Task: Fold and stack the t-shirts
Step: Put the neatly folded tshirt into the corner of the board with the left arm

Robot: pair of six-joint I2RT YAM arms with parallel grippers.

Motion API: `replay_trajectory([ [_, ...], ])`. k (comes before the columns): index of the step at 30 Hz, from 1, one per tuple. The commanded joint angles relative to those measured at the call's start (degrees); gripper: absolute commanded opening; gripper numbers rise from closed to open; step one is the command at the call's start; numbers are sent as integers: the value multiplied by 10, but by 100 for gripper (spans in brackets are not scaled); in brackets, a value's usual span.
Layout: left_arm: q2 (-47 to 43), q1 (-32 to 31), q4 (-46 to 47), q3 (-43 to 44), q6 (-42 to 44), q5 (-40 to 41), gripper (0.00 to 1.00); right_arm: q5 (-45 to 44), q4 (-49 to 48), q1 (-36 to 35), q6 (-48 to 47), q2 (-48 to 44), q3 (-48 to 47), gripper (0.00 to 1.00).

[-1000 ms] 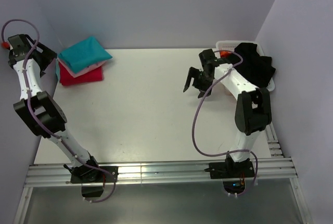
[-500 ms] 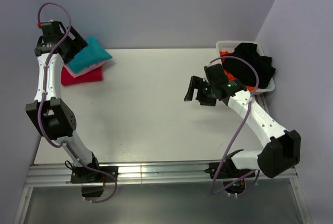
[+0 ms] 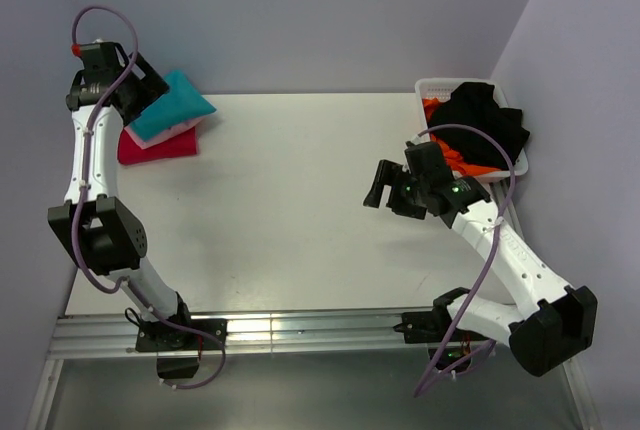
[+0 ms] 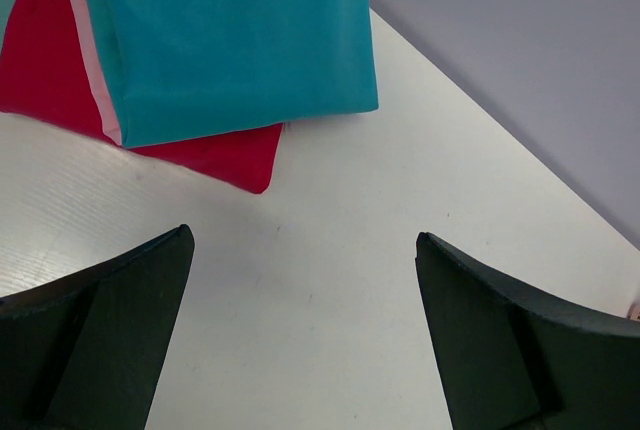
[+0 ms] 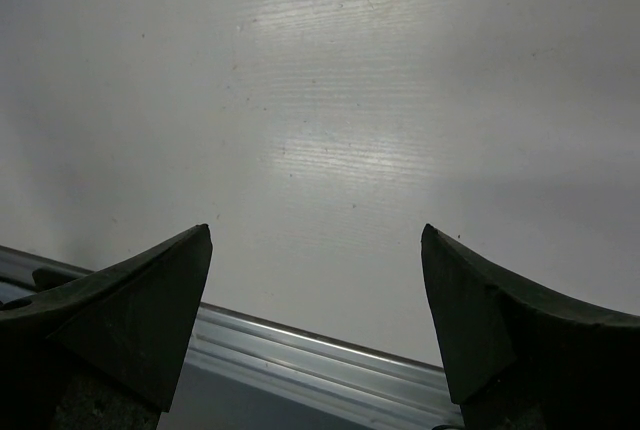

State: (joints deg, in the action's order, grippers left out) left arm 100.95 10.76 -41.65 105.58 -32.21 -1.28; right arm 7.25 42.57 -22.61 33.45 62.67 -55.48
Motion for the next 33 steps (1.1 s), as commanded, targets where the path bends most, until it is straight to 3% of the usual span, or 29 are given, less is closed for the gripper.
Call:
replay_trajectory([
  [1, -42, -3, 5, -7, 0, 8, 100, -16, -7, -2, 6, -24, 3, 92],
  [33, -137, -8, 2, -71, 9, 43, 99, -7, 9, -2, -23, -69, 17, 93],
])
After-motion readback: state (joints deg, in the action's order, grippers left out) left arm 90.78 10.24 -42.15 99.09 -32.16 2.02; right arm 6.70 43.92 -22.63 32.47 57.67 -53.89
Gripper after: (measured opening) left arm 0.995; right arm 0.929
